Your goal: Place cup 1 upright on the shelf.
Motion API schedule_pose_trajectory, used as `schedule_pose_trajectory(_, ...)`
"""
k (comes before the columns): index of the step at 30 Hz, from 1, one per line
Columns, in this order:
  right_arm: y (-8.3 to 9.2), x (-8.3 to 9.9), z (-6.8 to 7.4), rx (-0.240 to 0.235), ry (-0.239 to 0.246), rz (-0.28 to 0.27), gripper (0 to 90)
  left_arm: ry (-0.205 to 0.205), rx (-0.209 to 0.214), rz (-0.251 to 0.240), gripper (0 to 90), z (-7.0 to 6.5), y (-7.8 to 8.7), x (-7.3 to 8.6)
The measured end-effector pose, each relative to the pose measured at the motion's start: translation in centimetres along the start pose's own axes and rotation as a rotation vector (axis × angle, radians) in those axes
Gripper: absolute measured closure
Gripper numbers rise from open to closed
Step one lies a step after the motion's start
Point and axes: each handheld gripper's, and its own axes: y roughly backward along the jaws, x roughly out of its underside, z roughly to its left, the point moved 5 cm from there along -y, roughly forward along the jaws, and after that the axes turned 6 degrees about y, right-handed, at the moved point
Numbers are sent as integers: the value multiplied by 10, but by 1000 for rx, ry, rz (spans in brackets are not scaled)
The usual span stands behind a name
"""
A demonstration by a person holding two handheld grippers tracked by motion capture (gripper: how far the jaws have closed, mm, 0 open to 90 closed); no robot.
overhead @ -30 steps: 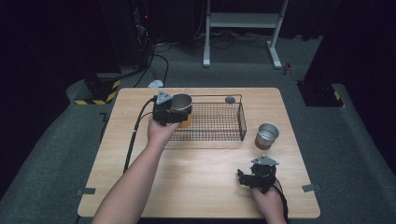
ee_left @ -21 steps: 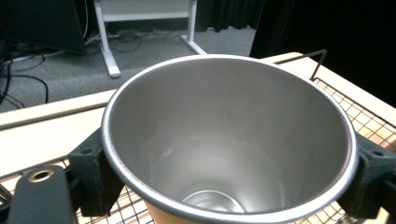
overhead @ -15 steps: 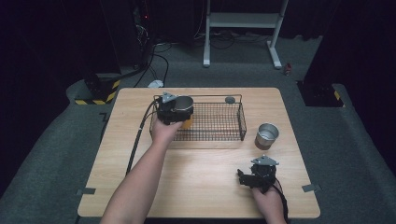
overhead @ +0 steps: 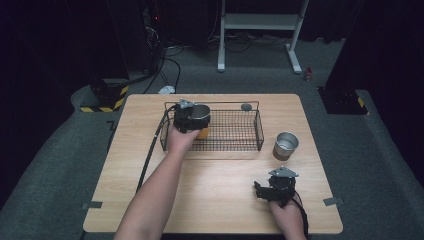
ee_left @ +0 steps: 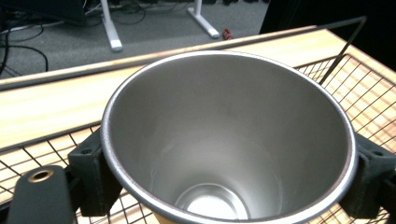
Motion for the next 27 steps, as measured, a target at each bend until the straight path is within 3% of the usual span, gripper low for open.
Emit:
schedule_pose_trajectory(8, 0, 0, 0, 0, -1, 0, 85, -16, -43, 25, 136, -1, -5, 2)
schedule_pose_trajectory(14, 0, 0, 0, -2, -1, 0, 85, -34, -83, 75, 136, 0, -5, 3)
schedule_pose_trajectory(27, 0, 0, 1, -4, 3, 1, 85, -69, -111, 138, 136, -1, -9, 5)
